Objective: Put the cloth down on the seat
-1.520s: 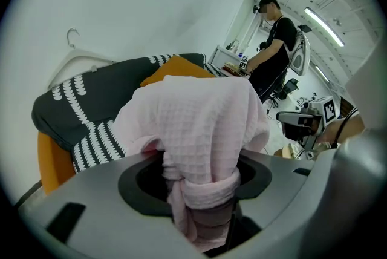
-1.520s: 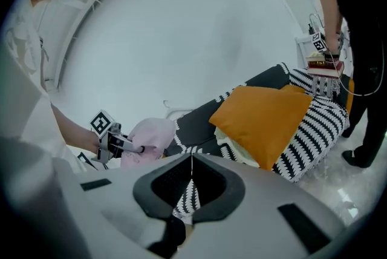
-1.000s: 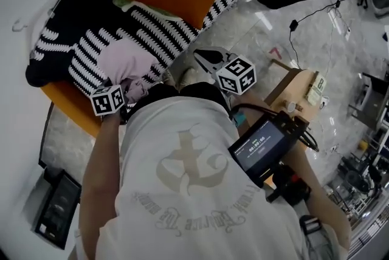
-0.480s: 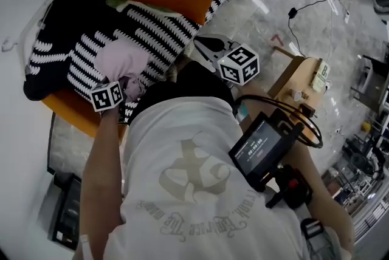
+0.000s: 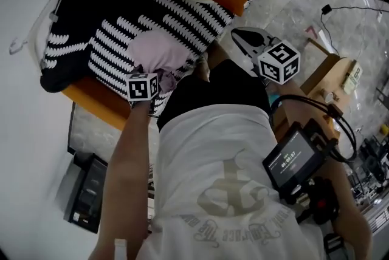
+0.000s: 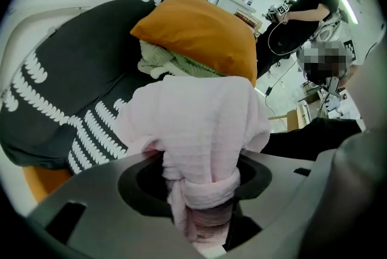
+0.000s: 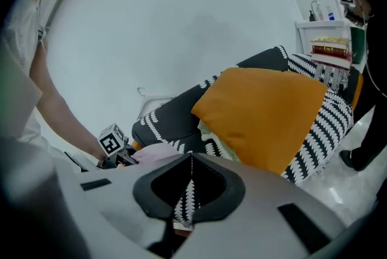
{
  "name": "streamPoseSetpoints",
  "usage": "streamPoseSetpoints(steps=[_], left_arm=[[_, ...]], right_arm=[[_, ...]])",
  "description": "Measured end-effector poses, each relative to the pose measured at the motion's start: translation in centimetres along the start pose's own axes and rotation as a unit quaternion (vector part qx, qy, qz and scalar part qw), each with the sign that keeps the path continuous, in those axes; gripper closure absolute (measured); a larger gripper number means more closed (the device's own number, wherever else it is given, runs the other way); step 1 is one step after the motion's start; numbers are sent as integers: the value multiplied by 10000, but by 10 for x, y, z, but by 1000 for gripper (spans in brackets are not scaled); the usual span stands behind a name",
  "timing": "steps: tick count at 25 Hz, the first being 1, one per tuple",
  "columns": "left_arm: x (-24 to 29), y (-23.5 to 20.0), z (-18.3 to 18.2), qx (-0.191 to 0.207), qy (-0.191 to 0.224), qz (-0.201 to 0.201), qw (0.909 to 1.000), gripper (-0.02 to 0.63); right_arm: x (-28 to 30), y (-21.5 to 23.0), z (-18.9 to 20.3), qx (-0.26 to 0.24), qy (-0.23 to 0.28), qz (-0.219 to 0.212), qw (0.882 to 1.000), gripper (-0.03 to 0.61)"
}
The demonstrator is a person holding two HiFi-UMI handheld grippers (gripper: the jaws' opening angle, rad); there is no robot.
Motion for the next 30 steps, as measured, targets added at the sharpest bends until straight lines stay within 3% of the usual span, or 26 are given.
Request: streamPoseSetpoints(steps=[7,22,30], left_arm=[[49,-12,-6,372,-338,-104,9987,365],[119,-20,-76,758,-59,-257,9968,360],[157,-33,-99,892,-185,-547,9943,351]], right_arm=[[12,25,23,77,-279,47,9996,561],[26,52,82,323,-633,33,9975,561],[31,68,115,560,-710,109,9958,561]])
Point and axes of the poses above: the fingertips, and each gripper's own axes: x forward along the fingers, y to its right, z out of its underside, the point moved 3 cm from there along -x, backward along the fingers, and after that the axes turned 1 degree about -x, right-handed, at the moved point
